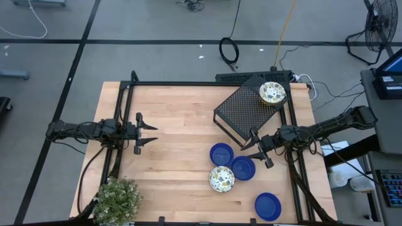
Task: Pick & Place Mini bowls
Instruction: Stack the patterned yellow bowl on the patterned yellow bowl on the shelf
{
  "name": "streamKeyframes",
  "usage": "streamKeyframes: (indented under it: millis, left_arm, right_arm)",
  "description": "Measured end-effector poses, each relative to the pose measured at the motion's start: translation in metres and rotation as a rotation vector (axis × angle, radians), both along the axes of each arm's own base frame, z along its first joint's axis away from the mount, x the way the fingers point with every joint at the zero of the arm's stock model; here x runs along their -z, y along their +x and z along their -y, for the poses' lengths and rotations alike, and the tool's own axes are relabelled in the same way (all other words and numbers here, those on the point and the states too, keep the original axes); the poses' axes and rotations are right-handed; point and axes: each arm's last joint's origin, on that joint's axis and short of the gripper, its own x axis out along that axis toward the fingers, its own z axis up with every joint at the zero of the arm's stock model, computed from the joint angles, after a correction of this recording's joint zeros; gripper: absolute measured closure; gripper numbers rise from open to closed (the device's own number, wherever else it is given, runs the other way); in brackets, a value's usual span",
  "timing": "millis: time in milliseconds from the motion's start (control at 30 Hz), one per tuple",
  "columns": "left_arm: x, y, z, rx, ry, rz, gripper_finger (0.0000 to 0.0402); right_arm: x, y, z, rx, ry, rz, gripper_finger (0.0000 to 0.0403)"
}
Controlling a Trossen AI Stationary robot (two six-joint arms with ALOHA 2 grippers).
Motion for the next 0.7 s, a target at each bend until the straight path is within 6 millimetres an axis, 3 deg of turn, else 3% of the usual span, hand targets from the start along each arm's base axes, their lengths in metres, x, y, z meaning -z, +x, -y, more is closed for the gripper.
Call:
streamKeyframes:
  millis: [700]
  left_arm:
    - [-0.0001, 0.0000, 0.0000, 0.000, 0.000, 0.000, 0.0204]
  right_arm:
    - [-0.0024, 0.0000, 0.0000, 0.000, 0.027, 0.015, 0.0259]
